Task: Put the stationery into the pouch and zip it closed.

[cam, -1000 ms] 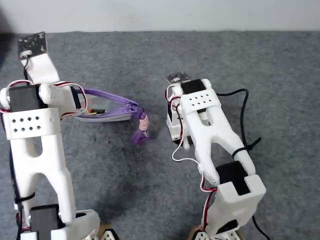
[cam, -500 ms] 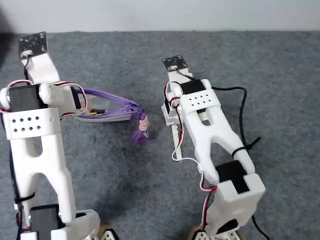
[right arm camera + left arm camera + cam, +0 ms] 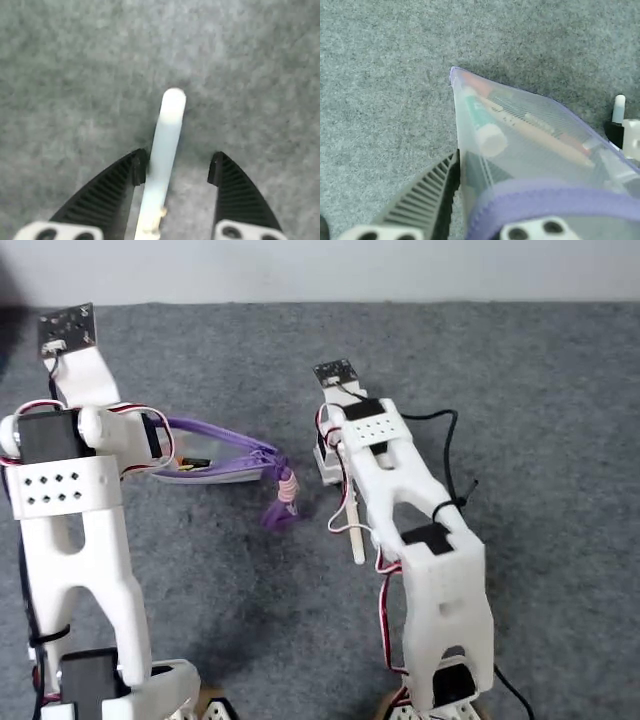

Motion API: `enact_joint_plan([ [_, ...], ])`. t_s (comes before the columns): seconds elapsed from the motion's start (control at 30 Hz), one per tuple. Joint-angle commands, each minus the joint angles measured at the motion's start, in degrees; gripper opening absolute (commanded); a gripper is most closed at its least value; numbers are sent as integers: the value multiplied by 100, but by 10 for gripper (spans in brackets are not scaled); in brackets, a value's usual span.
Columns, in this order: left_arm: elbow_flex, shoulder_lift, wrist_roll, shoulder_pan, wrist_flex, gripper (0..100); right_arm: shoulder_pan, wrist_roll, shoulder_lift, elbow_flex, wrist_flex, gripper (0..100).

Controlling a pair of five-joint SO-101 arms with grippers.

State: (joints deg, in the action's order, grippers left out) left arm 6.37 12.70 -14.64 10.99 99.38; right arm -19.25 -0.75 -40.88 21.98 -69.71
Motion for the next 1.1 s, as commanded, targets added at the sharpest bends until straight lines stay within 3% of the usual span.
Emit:
enact_joint_plan([
  [0.0,127,299,62,-35,53,13,57,44,-365,985,-664,76],
  [0.07,127,299,62,-35,53,13,66,44,-576,1336,-1033,0],
  [0.53,119,290,53,-35,53,13,40,18,514,1600,-3213,8],
  [0.73,119,281,18,-62,0,13,31,-97,1719,1257,-3327,8],
  [0.9,119,281,-18,-62,-26,13,-198,-185,3240,-141,-3310,8],
  [1.07,119,281,-149,-62,-26,13,-602,-870,4664,-888,-3266,8],
])
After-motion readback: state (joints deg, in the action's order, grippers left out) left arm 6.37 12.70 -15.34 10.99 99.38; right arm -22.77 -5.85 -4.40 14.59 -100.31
